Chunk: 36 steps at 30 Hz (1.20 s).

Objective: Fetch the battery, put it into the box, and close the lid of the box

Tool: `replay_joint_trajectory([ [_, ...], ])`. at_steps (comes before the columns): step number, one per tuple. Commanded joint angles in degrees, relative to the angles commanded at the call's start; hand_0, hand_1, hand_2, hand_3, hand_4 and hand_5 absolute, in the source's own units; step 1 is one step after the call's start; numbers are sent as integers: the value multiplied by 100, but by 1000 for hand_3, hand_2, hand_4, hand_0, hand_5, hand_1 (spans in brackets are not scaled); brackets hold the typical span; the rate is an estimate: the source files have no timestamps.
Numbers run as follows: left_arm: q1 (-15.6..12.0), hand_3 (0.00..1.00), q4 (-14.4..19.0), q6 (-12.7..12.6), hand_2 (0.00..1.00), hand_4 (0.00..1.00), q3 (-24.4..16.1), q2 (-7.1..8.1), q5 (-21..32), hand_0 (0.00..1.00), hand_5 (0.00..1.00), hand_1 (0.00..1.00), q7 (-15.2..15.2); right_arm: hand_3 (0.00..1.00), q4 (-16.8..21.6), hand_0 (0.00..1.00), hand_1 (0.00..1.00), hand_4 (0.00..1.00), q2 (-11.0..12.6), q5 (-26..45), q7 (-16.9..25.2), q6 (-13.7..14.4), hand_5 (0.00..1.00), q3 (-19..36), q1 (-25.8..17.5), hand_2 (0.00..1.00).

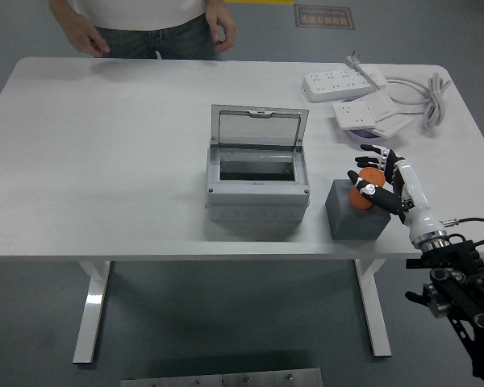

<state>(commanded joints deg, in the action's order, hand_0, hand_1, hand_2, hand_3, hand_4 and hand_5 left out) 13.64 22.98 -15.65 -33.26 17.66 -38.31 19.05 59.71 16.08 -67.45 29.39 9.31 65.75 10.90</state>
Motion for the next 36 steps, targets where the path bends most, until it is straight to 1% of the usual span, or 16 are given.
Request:
replay_joint_trajectory([
  [1,1,596,1,1,590,650,0,1,-1,615,93,691,-1,693,-9,559,638,800,8,-2,11,13,212,-29,12,613],
  [6,9,596,5,-3,590,650,11,7,7,615,93,691,-24,693,-44,559,638,800,33,-6,52,78,212,-131,52,613],
  [7,8,597,5,-4,592,651,10,7,3,612,90,691,-25,667,-54,536,617,747,35,-5,53,86,140,-141,57,599],
  [12,5,597,7,-3,592,651,4,8,-10,612,90,691,-29,667,-102,536,617,747,50,8,55,133,140,-180,66,599],
  [13,4,597,8,-3,593,652,3,7,-11,610,89,691,-31,646,-114,534,612,709,54,13,56,141,88,-187,68,598],
  [18,6,597,5,-1,593,652,-2,7,-26,610,89,691,-34,646,-165,534,612,709,61,47,61,180,88,-206,66,598],
  [19,6,596,4,0,593,653,-4,7,-33,609,88,690,-35,624,-172,520,595,676,61,56,62,185,62,-208,66,586],
  [24,18,596,0,3,593,653,-4,10,-49,609,88,690,-41,624,-191,520,595,676,54,86,56,208,62,-204,66,586],
  [25,21,598,-1,5,594,656,-5,11,-55,608,89,689,-41,573,-192,482,524,636,52,88,54,212,70,-201,66,547],
  [30,28,598,-4,8,594,656,-10,15,-84,608,89,689,-39,573,-182,482,524,636,45,78,36,243,70,-194,67,547],
  [31,29,601,-4,9,594,657,-12,15,-90,605,89,690,-37,533,-179,444,469,603,44,78,35,249,77,-193,67,520],
  [36,38,601,-5,19,594,657,-28,11,-132,605,89,690,-25,533,-156,444,469,603,43,102,18,244,77,-197,63,520],
])
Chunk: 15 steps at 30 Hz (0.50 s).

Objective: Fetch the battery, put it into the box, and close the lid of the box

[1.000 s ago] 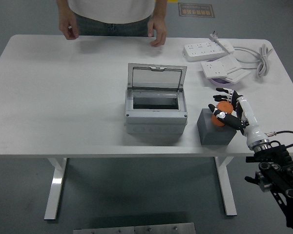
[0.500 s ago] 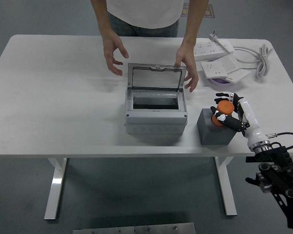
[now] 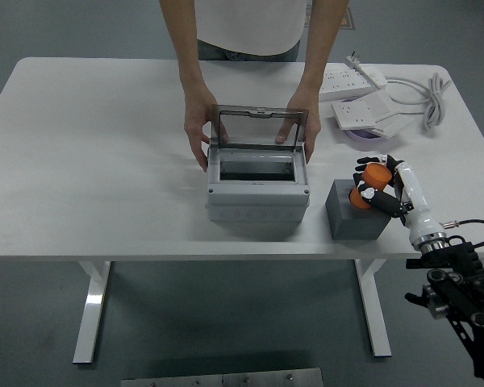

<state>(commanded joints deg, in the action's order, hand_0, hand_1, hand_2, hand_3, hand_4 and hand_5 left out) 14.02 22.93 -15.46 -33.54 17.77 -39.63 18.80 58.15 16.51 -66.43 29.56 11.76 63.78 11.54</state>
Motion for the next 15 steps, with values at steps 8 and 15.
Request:
replay_joint_trajectory([
  [8,12,605,-2,10,600,661,-30,9,-73,607,91,691,28,486,43,400,436,545,5,13,-63,-42,65,-125,70,462],
  [15,24,606,-1,16,600,662,-57,13,-129,608,91,691,51,491,37,386,429,538,-14,3,-76,-34,58,-196,156,464],
])
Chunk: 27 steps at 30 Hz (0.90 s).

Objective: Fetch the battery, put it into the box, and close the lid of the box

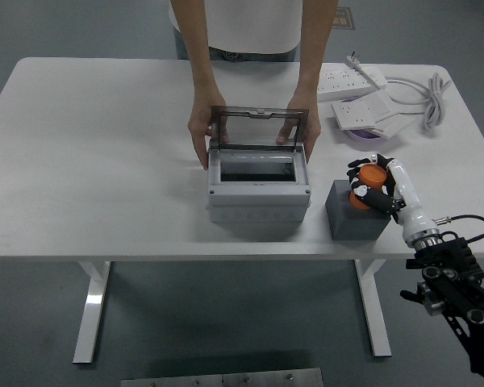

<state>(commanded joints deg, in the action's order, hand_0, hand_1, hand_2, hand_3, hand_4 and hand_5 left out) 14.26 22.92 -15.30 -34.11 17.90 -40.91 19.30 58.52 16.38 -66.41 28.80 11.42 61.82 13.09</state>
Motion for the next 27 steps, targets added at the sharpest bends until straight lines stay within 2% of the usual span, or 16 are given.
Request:
replay_joint_trajectory([
  [15,13,609,6,2,605,664,-49,13,-83,611,92,691,34,498,-23,395,433,532,-67,7,-28,12,30,-65,114,485],
  [16,14,610,6,1,611,665,-52,14,-88,616,90,692,35,483,-25,333,396,499,-68,12,-28,11,51,-64,116,467],
  [27,32,613,9,-37,616,668,-64,23,-76,615,86,693,-8,469,-17,322,368,492,-94,35,-40,-4,53,-47,157,442],
])
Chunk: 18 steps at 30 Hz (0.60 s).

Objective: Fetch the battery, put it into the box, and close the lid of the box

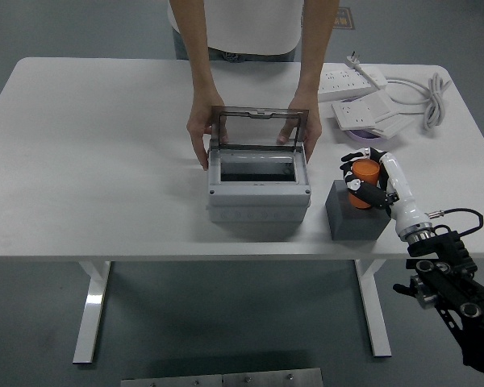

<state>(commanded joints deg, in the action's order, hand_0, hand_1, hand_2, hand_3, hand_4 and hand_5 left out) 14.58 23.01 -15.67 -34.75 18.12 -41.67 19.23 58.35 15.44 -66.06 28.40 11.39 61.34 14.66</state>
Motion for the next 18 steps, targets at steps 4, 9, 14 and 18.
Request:
replay_joint_trajectory([
  [4,0,616,2,-19,618,668,-5,4,15,616,83,693,-23,468,10,317,365,495,-5,-12,-24,-2,52,0,4,428],
  [9,2,618,0,-51,623,670,-6,10,23,616,80,694,-56,391,31,288,305,193,-13,-57,-77,-3,10,1,2,349],
  [14,5,623,0,-73,628,671,-27,13,-8,616,78,694,-66,322,28,272,282,67,-16,-48,-77,1,2,7,7,326],
  [18,6,623,3,-92,628,671,-58,17,-40,616,78,694,-68,322,43,272,282,67,-25,-69,-87,0,2,21,36,326],
])
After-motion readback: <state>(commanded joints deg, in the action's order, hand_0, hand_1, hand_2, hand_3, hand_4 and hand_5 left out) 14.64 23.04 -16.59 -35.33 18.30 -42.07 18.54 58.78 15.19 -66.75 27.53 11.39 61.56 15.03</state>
